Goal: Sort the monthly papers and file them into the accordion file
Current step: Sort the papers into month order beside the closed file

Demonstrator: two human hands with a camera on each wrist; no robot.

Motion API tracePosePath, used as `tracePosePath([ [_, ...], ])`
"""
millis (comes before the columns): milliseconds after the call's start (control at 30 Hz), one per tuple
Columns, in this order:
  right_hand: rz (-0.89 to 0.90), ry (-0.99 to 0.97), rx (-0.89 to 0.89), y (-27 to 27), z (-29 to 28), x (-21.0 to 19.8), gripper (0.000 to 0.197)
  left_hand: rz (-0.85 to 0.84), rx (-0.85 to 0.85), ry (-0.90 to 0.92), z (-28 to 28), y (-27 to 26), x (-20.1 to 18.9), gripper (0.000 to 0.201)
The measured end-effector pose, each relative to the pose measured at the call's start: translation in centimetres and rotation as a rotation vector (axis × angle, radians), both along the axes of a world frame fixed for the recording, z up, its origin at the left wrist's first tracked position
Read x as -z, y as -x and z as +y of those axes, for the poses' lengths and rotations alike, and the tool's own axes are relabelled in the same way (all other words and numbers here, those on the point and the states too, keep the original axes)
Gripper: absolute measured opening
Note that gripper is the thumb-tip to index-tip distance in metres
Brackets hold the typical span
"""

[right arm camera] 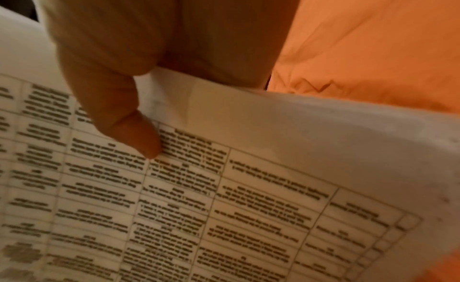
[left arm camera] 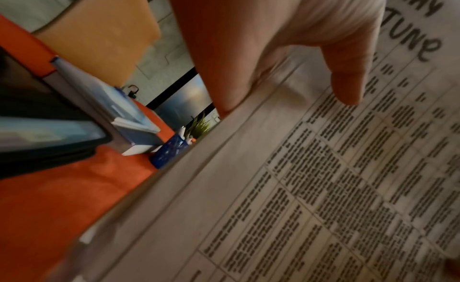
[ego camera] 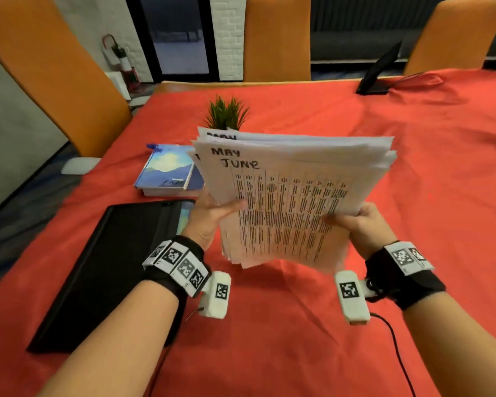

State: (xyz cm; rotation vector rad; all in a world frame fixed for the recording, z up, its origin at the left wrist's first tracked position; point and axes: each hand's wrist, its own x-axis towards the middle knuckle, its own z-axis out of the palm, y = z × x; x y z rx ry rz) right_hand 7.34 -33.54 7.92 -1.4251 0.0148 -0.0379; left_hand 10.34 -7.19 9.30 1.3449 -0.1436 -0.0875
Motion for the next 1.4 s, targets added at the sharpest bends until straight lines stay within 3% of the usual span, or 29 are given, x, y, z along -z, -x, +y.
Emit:
tracePosePath([
  [167, 0.069, 0.020, 0.006, 0.2, -0.1, 1.9, 0.038, 0.131, 0.005, -0.032, -0.7, -0.5, 1.9, 0.063],
  [300, 0.051, 0.044, 0.053, 0.0, 0.2, 1.3, 0.033, 0.062, -0.126, -0.111, -1.4, -0.8, 1.0, 0.060],
  [433, -0.086, 0.099, 0.164, -0.1, 0.6, -1.4, 0.019, -0.058, -0.216, -0.107, -2.3, -0.4, -0.5, 0.027],
  [567, -0.201, 0.095, 0.189, 0.7, 1.3, -2.6, 0.028, -0.174, -0.270, -0.063, -2.5, 0.4, -0.6, 0.032],
  [700, -0.159, 0.124, 0.220, 0.8, 1.6, -1.8, 0.025, -0.113, -0.324, -0.017, -2.4, 0.7, 0.7, 0.048],
  [867, -0.172, 0.069, 0.293, 0.3, 3.2, -2.5, 0.021, -0.141, -0.391, -0.013, -4.0, 0.7, -0.9, 0.027],
  [1000, -0.158, 0.073, 0.335, 0.5, 2.7, -1.7, 0.017, -0.119, -0.463, 0.061, -4.4, 0.7, -0.1, 0.048],
  [1133, 0.008, 0.161, 0.265, 0.7, 3.0, 1.3, 0.024, 0.010, -0.414, -0.081, -4.6, 1.0, 2.6, 0.071],
  [1333, 0.061, 0.155, 0.223, 0.4, 1.6, 0.0, 0.019, -0.033, -0.279, -0.289, -3.4, 0.3, 1.4, 0.028],
  [1400, 0.197, 0.169, 0.133, 0.7, 0.9, 0.5, 0.022, 0.039, -0.150, -0.369, -2.4, 0.7, 2.5, 0.029],
])
